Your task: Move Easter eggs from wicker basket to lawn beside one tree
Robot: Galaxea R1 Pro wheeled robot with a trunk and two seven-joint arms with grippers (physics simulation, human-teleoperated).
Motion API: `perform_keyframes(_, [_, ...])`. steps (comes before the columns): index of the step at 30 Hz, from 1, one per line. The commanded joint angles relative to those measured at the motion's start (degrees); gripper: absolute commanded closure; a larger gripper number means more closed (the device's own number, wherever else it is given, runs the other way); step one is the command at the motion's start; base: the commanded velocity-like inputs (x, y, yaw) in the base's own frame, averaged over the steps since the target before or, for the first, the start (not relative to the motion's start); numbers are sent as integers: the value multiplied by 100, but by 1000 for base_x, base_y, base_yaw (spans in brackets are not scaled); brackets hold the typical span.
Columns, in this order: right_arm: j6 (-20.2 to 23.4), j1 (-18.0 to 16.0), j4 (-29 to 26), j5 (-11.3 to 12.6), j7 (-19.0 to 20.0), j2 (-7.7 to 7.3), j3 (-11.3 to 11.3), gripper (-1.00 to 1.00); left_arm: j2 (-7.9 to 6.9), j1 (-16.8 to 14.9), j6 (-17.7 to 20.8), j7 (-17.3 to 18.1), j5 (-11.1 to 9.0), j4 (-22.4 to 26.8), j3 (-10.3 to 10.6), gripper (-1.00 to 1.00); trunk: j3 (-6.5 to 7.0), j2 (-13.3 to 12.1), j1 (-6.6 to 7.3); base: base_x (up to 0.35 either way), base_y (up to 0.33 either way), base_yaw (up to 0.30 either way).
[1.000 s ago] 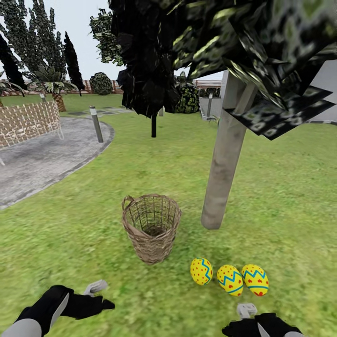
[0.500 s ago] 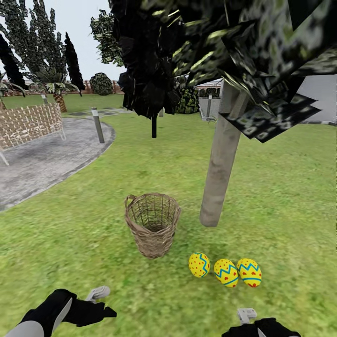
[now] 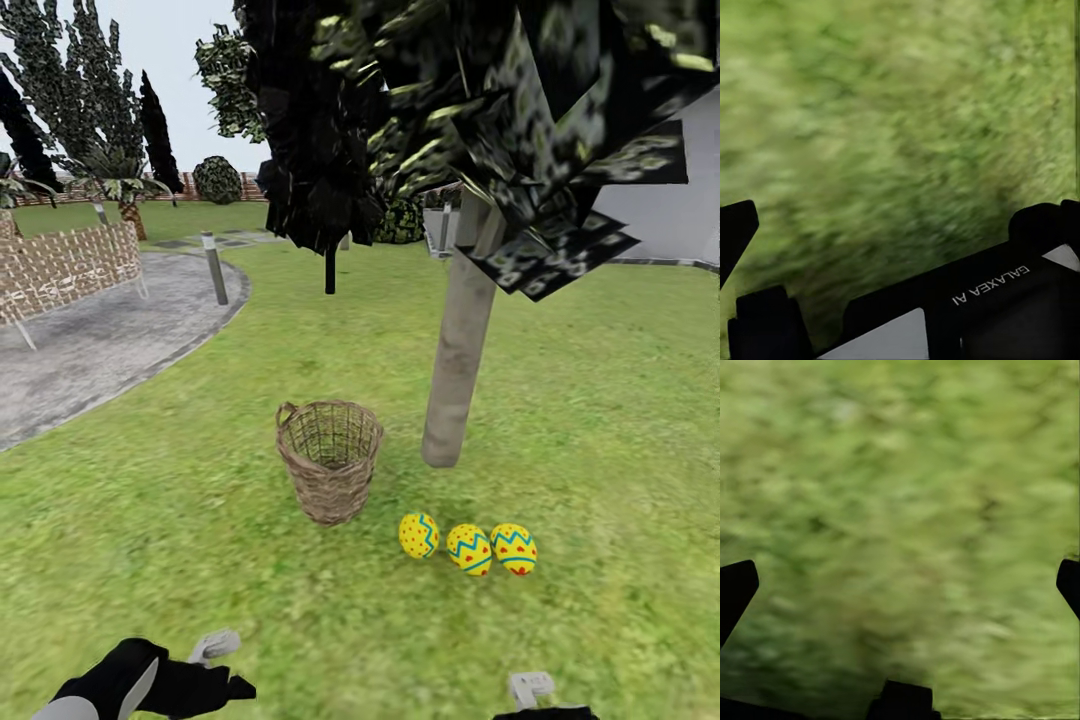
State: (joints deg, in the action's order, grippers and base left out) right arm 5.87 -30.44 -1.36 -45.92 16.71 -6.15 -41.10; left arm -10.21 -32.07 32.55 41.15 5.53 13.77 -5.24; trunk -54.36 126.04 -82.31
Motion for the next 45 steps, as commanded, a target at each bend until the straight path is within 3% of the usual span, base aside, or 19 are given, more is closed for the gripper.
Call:
perform_keyframes(1, [-31,5,22,-17,12,1,-49,-100,21,-1,22,23,62,0,-47,-100,14,-39,27,-271,0,0])
perform_keyframes(8, [-99,12,57,8,-9,0,-49,-100,206,10,-537,-411,5,-165,-55,-100,139,-320,181,-82,0,0])
perform_keyframes(13, [-124,59,65,2,-16,7,-47,-100,462,16,-1235,-1176,-15,-680,-66,-100,229,-521,291,-3,0,0])
perform_keyframes(23, [-179,193,64,-5,-15,0,-54,-100,500,43,-1593,-1329,-17,-1036,-74,-100,409,-922,510,-149,0,0])
perform_keyframes(29, [-707,414,64,11,-18,0,-56,-100,496,99,-1820,-1329,-25,-1156,-74,-100,516,-1162,642,-335,0,0])
perform_keyframes(36, [-906,573,66,11,-19,0,-53,-100,529,154,-2174,-1358,-21,-1322,-74,-100,642,-1443,796,-321,0,0])
perform_keyframes(39, [-913,601,66,9,-19,0,-55,-100,610,193,-2188,-1591,-17,-1337,-74,-100,696,-1563,862,-82,0,0])
perform_keyframes(40, [-1074,701,66,36,-19,0,-56,-100,726,283,-2262,-2049,-17,-1340,-74,-100,714,-1603,884,-8,0,0])
perform_keyframes(42, [-1277,760,66,46,-40,2,-56,-100,762,332,-2422,-2241,-16,-1341,-74,-100,750,-1684,927,-4,0,0])
perform_keyframes(45, [-1421,796,72,52,-366,13,-56,-100,780,362,-2521,-2338,-16,-1341,-74,-100,804,-1804,993,0,0,0])
